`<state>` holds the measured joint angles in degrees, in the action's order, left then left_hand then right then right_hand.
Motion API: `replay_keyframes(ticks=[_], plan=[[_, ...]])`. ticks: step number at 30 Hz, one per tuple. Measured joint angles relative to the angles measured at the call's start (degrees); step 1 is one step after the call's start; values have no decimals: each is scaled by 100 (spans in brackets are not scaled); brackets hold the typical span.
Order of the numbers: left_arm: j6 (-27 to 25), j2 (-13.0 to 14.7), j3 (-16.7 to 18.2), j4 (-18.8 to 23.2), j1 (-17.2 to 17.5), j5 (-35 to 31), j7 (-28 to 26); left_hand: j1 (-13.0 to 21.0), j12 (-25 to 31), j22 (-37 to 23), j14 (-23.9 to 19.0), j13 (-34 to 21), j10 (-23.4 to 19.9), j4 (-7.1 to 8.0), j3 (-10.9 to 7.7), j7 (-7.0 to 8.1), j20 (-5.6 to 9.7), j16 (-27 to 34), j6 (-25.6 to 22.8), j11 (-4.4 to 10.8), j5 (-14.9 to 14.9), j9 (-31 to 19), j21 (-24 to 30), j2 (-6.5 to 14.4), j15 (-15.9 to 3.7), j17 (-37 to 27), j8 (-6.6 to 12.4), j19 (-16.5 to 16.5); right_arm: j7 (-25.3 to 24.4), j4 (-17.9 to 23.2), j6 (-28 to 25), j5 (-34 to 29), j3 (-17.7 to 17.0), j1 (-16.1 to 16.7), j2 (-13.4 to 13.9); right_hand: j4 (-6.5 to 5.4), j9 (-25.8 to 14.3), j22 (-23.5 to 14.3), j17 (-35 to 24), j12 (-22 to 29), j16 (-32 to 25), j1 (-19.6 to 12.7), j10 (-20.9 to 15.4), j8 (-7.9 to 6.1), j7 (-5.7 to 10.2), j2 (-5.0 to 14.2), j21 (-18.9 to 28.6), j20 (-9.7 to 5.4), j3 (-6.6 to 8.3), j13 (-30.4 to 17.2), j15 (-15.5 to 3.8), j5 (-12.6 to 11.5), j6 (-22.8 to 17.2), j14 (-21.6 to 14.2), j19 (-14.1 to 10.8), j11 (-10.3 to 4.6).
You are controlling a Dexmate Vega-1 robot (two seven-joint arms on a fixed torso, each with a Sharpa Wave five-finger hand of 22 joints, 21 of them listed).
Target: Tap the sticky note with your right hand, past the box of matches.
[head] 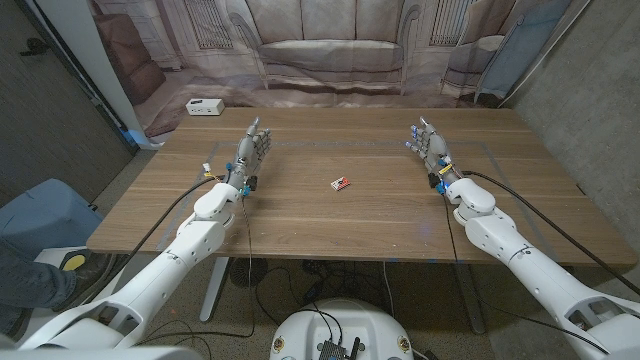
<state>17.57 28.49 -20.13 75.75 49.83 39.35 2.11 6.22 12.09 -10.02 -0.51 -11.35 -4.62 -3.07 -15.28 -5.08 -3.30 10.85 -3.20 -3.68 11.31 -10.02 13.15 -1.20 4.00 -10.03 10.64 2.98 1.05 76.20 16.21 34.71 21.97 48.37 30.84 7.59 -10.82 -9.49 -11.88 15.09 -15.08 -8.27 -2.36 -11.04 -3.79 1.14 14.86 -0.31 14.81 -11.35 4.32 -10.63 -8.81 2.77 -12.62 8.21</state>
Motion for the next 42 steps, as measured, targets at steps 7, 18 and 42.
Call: replay_keyframes(ticks=[7, 18, 42], plan=[[35, 1, 65, 191, 148, 77, 1, 0, 22, 0, -43, 0, -37, 0, 0, -14, -6, 0, -19, 31, 0, 0, 0, 0, 42, 0, 0, -6, 5, 53, 136, -155, 20, 19, 63, 0, 0, 0, 0, 0, 0, -30, 0, -8, -2, -31, 0, 20, 0, 0, 4, 0, -1, -5, -20, 0], [85, 105, 122, 536, 325, 86, -135, 30, 66, 1, -188, 1, -235, -25, -25, -16, -40, 39, -187, 31, 0, 0, 0, 30, 16, 0, 44, -147, -7, 162, 398, -266, -60, 152, 184, 23, -26, -26, 1, 0, 0, 32, -63, -129, 51, -92, -24, 21, -24, 1, 38, 0, -297, -84, -82, -2], [302, 255, 196, 1428, 777, -344, -633, 51, 155, 2, -554, 17, -573, -75, -23, -64, 5, 63, -521, -41, 0, 1, 22, 8, 59, 2, 89, -538, 91, 307, 1179, -426, -479, 508, 615, -25, -25, -26, 1, 0, 0, 56, -350, -129, 21, -115, -89, 31, -73, 2, -12, 0, -327, -176, -152, 20]])
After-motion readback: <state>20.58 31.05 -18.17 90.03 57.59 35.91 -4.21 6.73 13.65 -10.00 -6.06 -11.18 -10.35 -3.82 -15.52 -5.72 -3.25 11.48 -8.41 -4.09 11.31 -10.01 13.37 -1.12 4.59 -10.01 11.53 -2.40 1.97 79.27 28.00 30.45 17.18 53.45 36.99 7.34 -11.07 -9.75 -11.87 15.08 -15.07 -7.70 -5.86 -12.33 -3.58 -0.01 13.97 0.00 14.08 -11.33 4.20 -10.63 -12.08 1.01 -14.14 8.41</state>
